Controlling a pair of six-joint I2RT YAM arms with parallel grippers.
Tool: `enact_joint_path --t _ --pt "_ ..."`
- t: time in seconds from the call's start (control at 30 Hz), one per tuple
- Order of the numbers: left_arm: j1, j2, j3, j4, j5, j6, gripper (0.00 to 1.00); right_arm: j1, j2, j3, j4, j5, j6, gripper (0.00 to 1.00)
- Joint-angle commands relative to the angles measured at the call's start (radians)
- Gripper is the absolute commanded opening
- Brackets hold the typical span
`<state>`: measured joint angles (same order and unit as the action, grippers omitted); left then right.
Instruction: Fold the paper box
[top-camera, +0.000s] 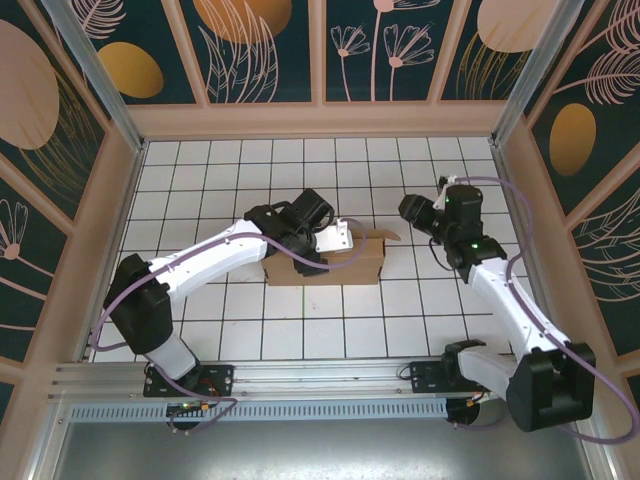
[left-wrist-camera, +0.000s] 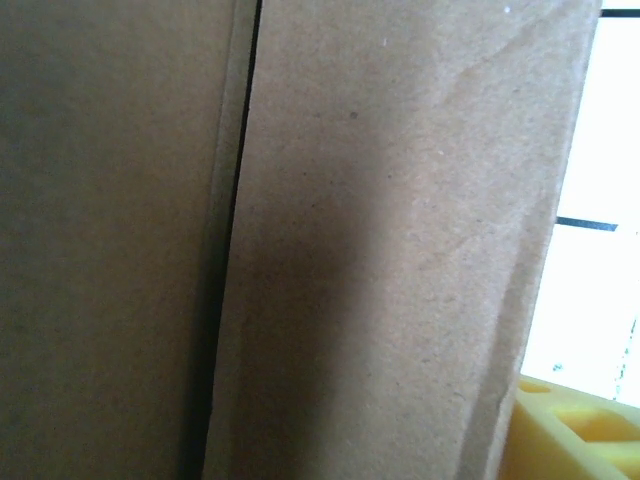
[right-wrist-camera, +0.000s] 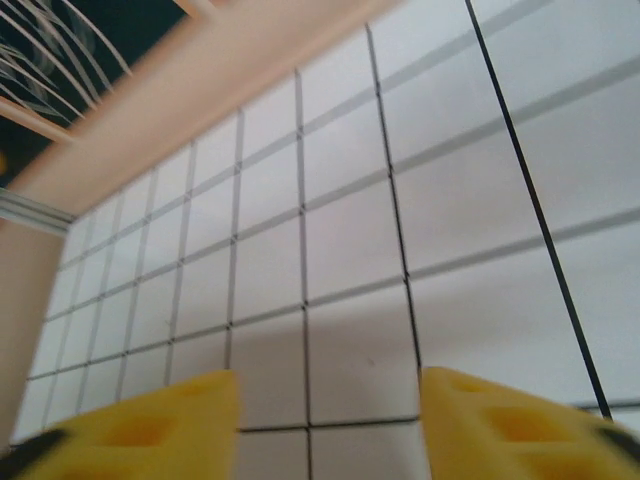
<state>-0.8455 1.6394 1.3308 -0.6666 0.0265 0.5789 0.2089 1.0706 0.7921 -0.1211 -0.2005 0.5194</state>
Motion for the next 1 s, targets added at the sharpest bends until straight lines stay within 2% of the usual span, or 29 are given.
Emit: enact_joint_path --t 0.0,0.03,0.07,0.17,0.27,0.43,0.63,0.83,0.97 --pt "0.017 -0.015 -0.022 0.085 0.021 0.006 0.75 0.006 -0.006 0.097 -0.051 -0.029 -0.039 0.18" --pt "0.023 -0.007 -0.018 0.087 0.032 0.0 0.75 0.01 0.0 0.121 -0.076 -0.049 -0.025 0.07" --pt "0.031 0.004 -0.012 0.088 0.044 -0.004 0.75 0.023 0.0 0.137 -0.081 -0.078 -0.016 0.0" --pt "0.044 0.025 -0.011 0.097 0.051 -0.001 0.73 0.087 0.007 0.181 -0.103 -0.103 0.052 0.0" --pt "0.049 0.031 -0.017 0.11 0.066 -0.001 0.73 0.162 0.1 0.28 -0.196 -0.138 0.076 0.0" --pt "0.051 0.031 -0.027 0.134 0.072 0.005 0.72 0.234 0.179 0.289 -0.164 -0.101 0.102 0.0" --pt "0.057 0.033 -0.04 0.148 0.075 0.008 0.7 0.286 0.235 0.236 -0.168 -0.035 0.093 0.0" --pt "0.074 0.025 -0.053 0.165 0.067 0.002 0.7 0.333 0.185 0.094 -0.151 0.069 0.082 0.0" --pt "0.073 -0.001 -0.061 0.187 0.084 -0.003 0.72 0.352 0.197 0.029 -0.122 0.087 0.086 0.0"
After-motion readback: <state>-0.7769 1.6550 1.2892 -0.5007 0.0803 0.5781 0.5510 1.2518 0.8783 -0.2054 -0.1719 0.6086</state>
